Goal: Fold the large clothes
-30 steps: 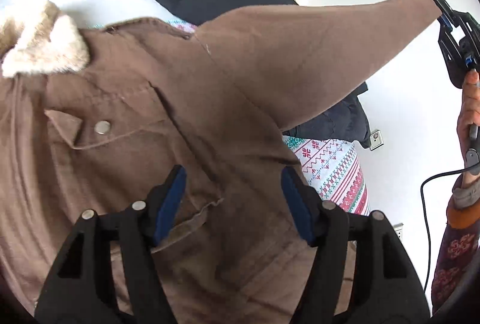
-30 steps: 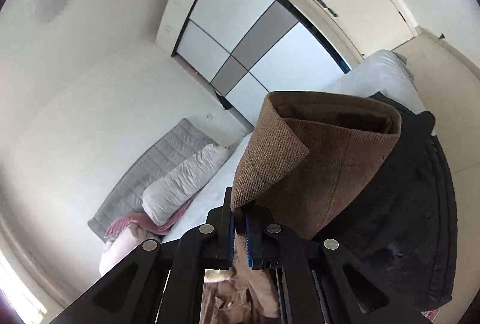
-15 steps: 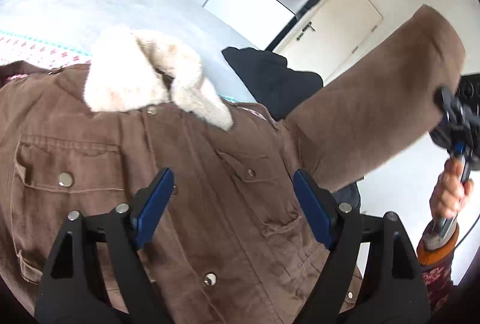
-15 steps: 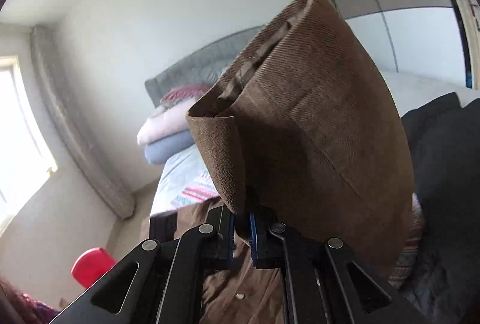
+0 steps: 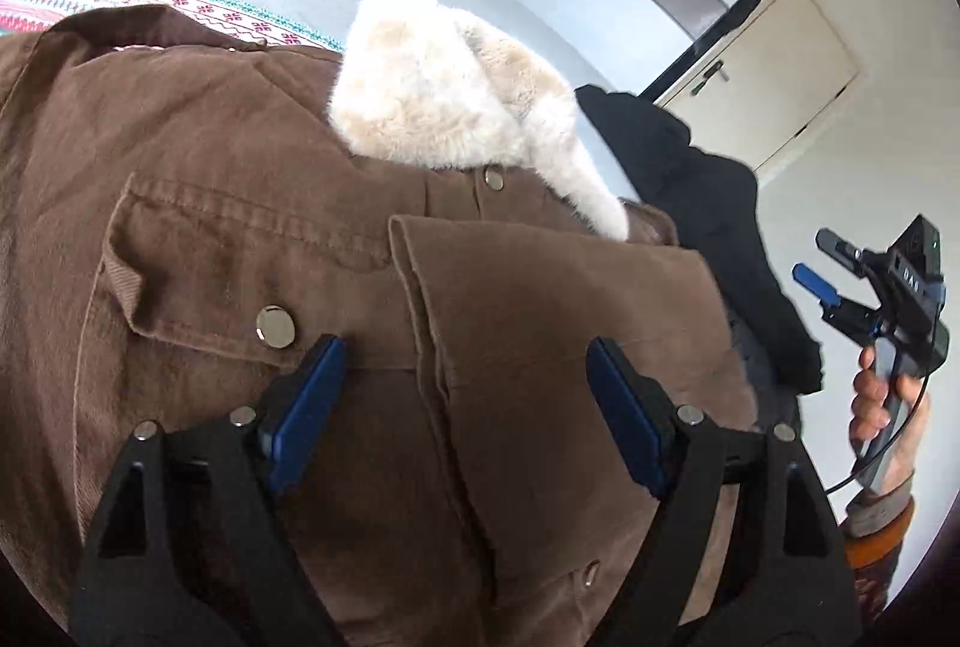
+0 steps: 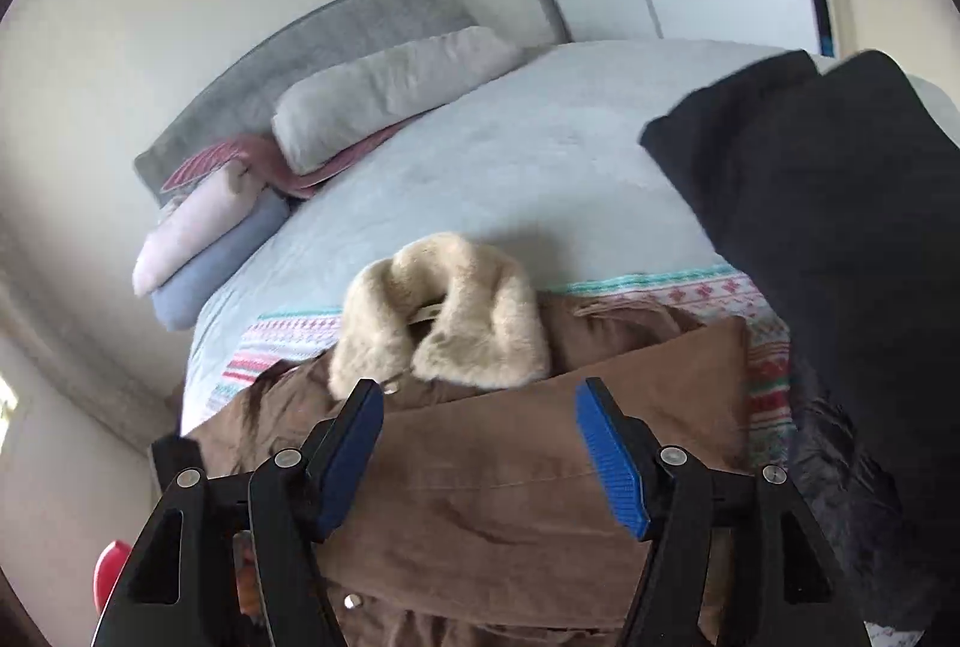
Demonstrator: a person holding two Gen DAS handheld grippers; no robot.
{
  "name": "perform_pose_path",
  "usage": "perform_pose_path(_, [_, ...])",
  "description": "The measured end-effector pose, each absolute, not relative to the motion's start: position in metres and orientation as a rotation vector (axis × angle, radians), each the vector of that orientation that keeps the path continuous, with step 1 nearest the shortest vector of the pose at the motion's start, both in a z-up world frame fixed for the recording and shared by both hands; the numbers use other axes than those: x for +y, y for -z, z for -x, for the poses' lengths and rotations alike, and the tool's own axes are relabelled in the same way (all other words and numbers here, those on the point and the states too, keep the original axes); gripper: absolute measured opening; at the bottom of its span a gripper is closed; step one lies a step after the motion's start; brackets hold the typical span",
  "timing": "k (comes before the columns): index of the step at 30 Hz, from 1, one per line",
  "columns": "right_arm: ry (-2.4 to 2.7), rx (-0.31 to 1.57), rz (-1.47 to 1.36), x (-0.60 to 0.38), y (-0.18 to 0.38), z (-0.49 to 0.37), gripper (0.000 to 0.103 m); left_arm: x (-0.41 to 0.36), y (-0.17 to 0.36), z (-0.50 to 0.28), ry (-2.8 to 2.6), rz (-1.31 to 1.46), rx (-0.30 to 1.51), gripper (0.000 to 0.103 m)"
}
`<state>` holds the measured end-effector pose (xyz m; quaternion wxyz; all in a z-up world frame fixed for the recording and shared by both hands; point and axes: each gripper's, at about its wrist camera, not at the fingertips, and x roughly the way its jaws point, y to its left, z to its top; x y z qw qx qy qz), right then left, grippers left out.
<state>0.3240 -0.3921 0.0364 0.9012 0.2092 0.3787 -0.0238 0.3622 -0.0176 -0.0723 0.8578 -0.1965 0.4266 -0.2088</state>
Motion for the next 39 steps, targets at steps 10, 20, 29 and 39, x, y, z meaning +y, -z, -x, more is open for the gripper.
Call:
perform_pose_path(10, [0.203, 0.883, -0.585, -0.476, 0.059, -0.336, 0.067, -0.046, 0.051, -0.345, 0.356, 0.200, 0.634, 0.009])
perform_pose_path(20, [0.188, 0.775, -0.541, -0.459, 0.050, -0.314, 0.064, -0.008, 0.040, -0.354, 0.248, 0.326, 0.599, 0.031])
perform_pose_path(29, [0.197, 0.878, -0.283, -0.414, 0.082, -0.364, 0.064, -0.070, 0.080, -0.367, 0.446, 0.127, 0.869, 0.032])
perform_pose_path(39, [0.266, 0.974, -0.275, -0.421, 0.062, -0.384, 0.064, -0.070, 0.071, -0.357, 0.485, 0.150, 0.847, 0.069])
